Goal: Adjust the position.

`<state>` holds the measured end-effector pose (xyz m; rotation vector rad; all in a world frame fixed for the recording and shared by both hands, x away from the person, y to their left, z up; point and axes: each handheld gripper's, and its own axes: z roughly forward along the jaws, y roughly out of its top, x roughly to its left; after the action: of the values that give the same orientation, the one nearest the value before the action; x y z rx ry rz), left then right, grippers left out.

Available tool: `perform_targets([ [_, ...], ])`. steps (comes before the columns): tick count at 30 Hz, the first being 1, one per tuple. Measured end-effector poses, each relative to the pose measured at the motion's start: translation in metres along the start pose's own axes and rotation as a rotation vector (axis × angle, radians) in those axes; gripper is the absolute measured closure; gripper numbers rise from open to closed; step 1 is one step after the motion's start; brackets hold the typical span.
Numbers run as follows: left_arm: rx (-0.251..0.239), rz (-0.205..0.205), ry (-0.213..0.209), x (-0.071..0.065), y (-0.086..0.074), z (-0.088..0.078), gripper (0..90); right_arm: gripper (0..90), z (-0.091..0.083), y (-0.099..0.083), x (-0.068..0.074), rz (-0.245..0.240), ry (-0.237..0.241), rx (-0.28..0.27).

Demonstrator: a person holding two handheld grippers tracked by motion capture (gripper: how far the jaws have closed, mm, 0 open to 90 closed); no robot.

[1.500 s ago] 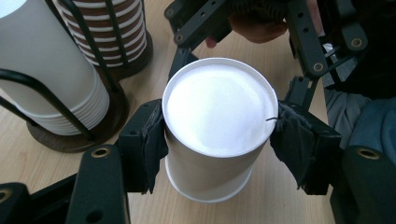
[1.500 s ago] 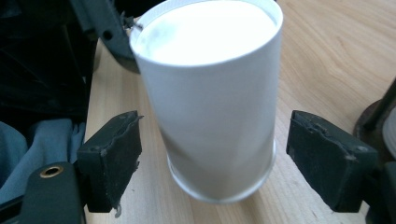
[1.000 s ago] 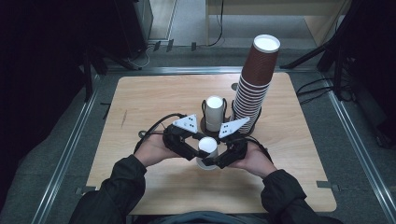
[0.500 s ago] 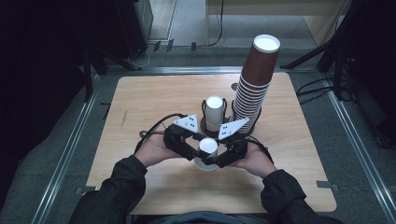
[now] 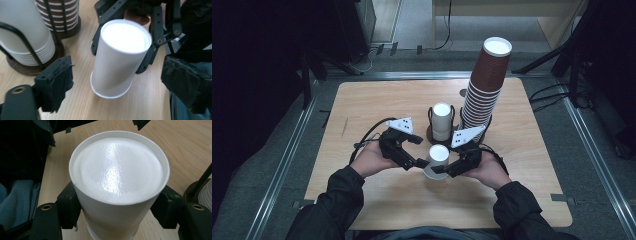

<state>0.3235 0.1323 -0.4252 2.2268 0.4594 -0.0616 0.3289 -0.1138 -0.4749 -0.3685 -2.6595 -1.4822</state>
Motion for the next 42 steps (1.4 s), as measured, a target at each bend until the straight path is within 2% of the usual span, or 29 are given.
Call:
perform_targets([
  [4, 0.003, -0.012, -0.016, 0.002, -0.008, 0.001, 3.4, 32.7, -0.002, 0.0, 0.0, 0.004, 0.005, -0.015],
  [7, 0.055, 0.024, 0.0, -0.002, -0.016, 0.01, 1.9, 32.7, -0.005, 0.0, 0.0, 0.005, 0.009, -0.029],
  [10, 0.083, 0.022, 0.002, -0.001, -0.02, 0.015, 1.9, 32.7, -0.006, 0.0, 0.0, 0.007, 0.008, -0.034],
  [12, 0.089, 0.004, -0.017, 0.002, -0.024, 0.021, 1.8, 32.8, -0.007, 0.0, 0.001, 0.01, 0.015, -0.045],
  [14, 0.084, -0.005, -0.025, 0.003, -0.025, 0.023, 1.9, 32.8, -0.008, 0.001, 0.001, 0.007, 0.017, -0.049],
  [17, 0.047, -0.023, -0.046, 0.005, -0.026, 0.025, 1.4, 32.9, -0.01, 0.001, 0.001, 0.009, 0.026, -0.076],
  [21, 0.053, -0.023, -0.045, 0.004, -0.027, 0.028, 1.4, 32.9, -0.011, 0.001, 0.002, 0.011, 0.029, -0.088],
  [26, 0.093, -0.022, -0.07, 0.004, -0.028, 0.037, 1.5, 32.9, -0.011, 0.003, 0.004, 0.013, 0.047, -0.115],
  [27, 0.095, -0.014, -0.074, 0.003, -0.028, 0.039, 1.5, 32.9, -0.01, 0.003, 0.004, 0.004, 0.057, -0.14],
  [29, 0.093, -0.001, -0.073, 0.001, -0.027, 0.041, 1.5, 32.9, -0.01, 0.004, 0.006, 0.007, 0.068, -0.158],
  [32, 0.071, -0.006, -0.079, 0.001, -0.026, 0.042, 1.6, 32.9, -0.009, 0.005, 0.007, 0.01, 0.078, -0.18],
  [37, 0.066, -0.01, -0.087, 0.0, -0.026, 0.043, 2.1, 32.9, -0.005, 0.005, 0.009, 0.008, 0.086, -0.195],
  [39, 0.058, -0.022, -0.092, 0.001, -0.026, 0.043, 7.4, 32.9, -0.004, 0.005, 0.01, 0.012, 0.094, -0.202],
  [42, 0.055, -0.022, -0.099, 0.001, -0.026, 0.043, 7.4, 32.9, -0.002, 0.006, 0.01, 0.013, 0.095, -0.226],
])
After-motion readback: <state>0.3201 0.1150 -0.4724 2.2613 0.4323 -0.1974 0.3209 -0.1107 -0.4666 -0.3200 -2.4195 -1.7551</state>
